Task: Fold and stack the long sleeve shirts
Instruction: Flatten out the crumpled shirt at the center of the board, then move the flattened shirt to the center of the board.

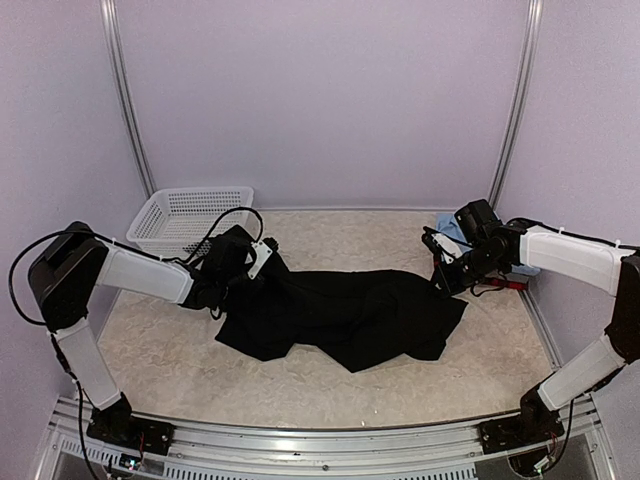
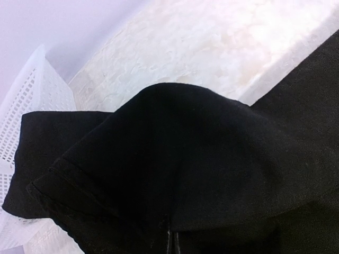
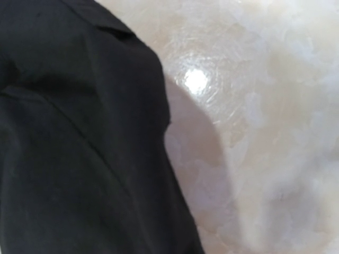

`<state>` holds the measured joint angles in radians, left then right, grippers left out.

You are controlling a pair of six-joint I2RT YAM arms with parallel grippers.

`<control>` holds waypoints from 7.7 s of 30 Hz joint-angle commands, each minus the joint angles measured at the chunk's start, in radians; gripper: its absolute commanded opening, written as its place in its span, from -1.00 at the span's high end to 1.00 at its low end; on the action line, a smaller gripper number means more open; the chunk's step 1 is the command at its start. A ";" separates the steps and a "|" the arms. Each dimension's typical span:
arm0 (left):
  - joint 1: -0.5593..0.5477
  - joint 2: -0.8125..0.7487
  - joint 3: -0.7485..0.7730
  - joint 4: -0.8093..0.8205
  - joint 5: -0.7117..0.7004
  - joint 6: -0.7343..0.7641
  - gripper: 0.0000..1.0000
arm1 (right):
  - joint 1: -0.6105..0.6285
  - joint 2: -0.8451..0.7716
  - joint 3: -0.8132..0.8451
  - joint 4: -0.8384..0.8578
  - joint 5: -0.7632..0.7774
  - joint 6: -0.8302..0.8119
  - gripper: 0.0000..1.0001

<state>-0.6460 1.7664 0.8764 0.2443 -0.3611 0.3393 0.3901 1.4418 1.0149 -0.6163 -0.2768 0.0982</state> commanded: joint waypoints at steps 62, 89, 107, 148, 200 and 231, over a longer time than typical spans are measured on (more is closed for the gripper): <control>-0.138 -1.020 0.662 -0.660 0.503 -0.595 1.00 | 0.232 -0.400 0.912 -0.198 -0.571 0.208 1.00; -0.138 -0.912 0.723 -0.732 0.288 -0.504 1.00 | 0.231 -0.315 0.895 -0.390 -0.292 0.149 1.00; -0.139 -0.919 0.599 -0.760 0.389 -0.481 1.00 | 0.231 -0.338 0.779 -0.376 -0.319 0.132 1.00; 0.263 0.225 0.724 -0.339 0.209 -0.484 1.00 | -0.101 0.814 0.976 -0.033 0.155 -0.086 1.00; 0.046 -0.541 -0.320 0.023 0.376 -0.772 -0.96 | 0.596 -0.079 -0.118 0.153 0.234 0.128 -0.18; -0.070 -0.085 -0.221 -0.332 0.275 -0.844 -0.50 | 0.438 0.060 -0.325 0.141 0.175 0.410 -0.05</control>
<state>-0.6815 1.6936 0.7345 0.1074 -0.0669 -0.4534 0.8288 1.5139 0.7490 -0.4229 -0.0277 0.4519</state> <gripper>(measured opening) 0.754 0.541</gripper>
